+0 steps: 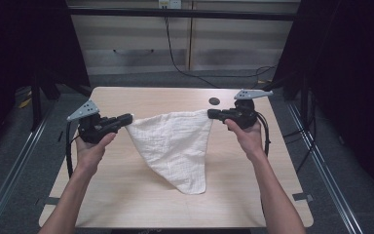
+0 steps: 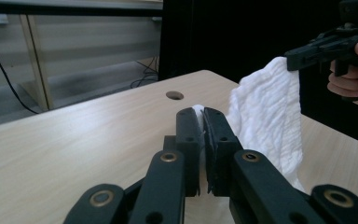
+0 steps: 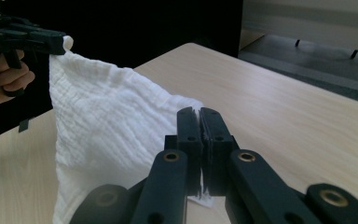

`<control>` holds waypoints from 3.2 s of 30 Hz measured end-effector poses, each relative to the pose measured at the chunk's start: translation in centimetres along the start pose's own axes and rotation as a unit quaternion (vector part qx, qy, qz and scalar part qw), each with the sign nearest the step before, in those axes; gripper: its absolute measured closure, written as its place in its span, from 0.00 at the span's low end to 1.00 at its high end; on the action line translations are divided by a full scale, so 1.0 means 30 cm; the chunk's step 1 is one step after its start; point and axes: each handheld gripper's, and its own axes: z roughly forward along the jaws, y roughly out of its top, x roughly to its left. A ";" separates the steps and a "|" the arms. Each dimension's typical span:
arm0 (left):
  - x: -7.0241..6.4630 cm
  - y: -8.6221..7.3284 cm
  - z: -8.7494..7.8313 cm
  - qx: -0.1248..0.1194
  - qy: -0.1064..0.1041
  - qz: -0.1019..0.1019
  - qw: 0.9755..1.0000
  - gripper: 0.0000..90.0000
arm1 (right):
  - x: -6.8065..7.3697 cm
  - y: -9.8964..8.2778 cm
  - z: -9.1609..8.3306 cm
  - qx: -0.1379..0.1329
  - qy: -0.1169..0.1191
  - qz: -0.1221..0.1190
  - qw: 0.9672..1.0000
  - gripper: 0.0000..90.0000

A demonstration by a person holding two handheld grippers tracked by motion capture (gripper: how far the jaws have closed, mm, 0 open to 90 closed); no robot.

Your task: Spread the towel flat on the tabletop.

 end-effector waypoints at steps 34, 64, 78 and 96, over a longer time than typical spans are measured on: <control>0.044 0.193 0.102 -0.027 0.013 0.029 0.999 0.95 | -0.087 0.233 -0.107 -0.041 -0.064 -0.004 0.997 0.98; -0.117 -0.308 0.005 0.101 -0.044 0.008 0.994 0.95 | 0.121 -0.375 -0.138 0.063 0.024 0.015 0.998 0.97; -0.156 -0.420 -0.030 0.141 -0.074 -0.008 0.987 0.92 | 0.181 -0.499 -0.153 0.090 0.046 0.022 0.995 0.94; -0.112 -0.395 -0.066 0.120 -0.053 -0.034 0.991 0.70 | 0.201 -0.499 -0.174 0.090 0.043 0.021 0.995 0.80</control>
